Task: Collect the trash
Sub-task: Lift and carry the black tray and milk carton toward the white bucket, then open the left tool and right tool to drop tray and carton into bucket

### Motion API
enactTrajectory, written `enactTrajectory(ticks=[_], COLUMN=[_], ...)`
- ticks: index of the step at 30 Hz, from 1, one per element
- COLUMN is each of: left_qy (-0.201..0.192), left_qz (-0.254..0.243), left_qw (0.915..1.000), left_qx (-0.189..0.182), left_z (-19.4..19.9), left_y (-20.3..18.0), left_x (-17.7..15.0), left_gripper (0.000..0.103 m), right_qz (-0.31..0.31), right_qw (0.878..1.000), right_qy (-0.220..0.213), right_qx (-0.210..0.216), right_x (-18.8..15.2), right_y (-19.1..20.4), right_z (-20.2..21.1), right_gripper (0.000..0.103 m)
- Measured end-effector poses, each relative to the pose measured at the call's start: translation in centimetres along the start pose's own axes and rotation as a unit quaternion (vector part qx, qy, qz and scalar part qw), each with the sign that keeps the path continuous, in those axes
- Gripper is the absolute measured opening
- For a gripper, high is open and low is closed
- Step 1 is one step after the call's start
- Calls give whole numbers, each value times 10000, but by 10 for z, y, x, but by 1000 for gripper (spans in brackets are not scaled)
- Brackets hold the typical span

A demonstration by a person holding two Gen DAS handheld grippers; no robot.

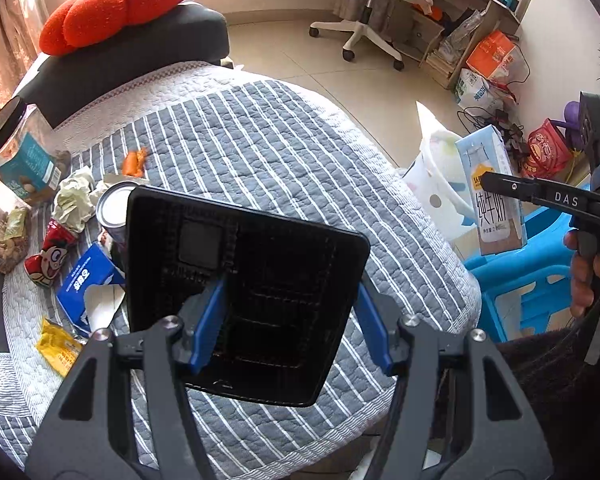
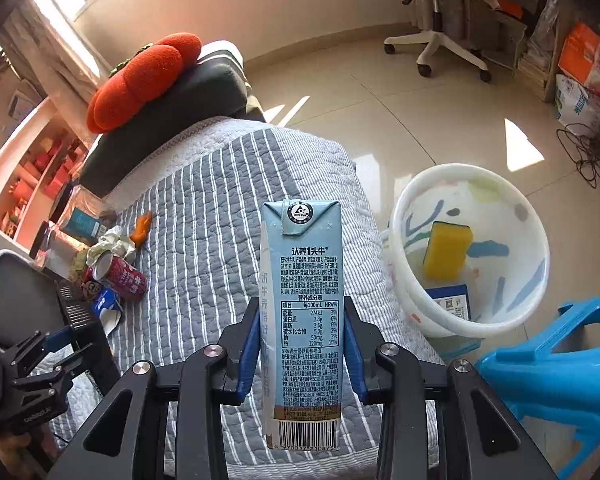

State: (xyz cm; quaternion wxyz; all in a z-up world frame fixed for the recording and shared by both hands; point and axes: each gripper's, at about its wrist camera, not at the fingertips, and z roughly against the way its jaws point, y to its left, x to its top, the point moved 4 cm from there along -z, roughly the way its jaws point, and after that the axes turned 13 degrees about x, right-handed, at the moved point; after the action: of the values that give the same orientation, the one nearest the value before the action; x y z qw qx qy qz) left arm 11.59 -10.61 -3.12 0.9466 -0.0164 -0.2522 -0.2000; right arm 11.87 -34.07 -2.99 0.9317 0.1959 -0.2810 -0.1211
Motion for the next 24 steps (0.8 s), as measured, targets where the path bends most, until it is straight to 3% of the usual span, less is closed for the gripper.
enactTrajectory(ticks=[11,18,24], left_qy=[-243,-481,-607], left_qz=[-769,-965,-1010], left_qw=[9946,9886,9858], left_qx=[-650,-1053,-1200], left_z=[-23,-34,-45], left_y=[-136,-206,-234], left_x=[65,110,126], left_gripper=[63,63,63], right_qz=[-509,-715,-766], right_qw=[9932,9904,9883], right_qy=[-714,-838,-950], right_qx=[-768,-841,-916], right_x=[17,19,24], right_y=[-113,-144,-154], right_z=[82,101,111], right_gripper=[38,38,38])
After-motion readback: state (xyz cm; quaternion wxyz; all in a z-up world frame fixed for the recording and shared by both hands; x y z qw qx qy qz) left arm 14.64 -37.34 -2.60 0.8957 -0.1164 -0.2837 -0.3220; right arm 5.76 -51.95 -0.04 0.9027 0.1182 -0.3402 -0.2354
